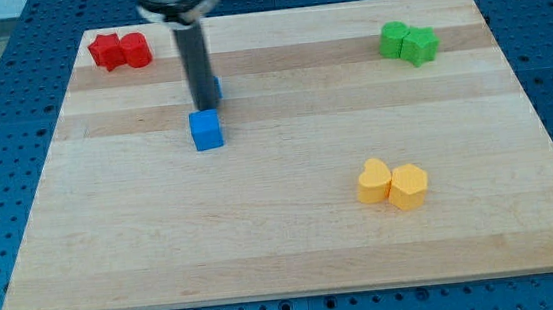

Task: Push the blue triangle closer to the blue cube

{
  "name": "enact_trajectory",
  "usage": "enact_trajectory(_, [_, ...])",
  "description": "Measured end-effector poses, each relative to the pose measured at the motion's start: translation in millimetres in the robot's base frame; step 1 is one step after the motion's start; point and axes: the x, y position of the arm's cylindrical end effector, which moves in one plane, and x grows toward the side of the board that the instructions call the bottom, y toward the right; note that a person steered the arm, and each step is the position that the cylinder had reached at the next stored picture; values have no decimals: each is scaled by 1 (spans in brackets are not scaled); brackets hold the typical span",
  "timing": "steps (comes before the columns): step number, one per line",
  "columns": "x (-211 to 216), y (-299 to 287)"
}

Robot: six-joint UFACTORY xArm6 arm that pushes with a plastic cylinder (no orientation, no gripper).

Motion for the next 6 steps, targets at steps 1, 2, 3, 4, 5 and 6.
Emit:
enact_trajectory(1, [0,0])
enact_trajectory(2, [-9,28])
enact_trajectory(3, [-43,-14])
enact_trajectory(4, [-40,-13])
enact_trajectory(5, [-47,18])
enact_trajectory(6, [-59,40])
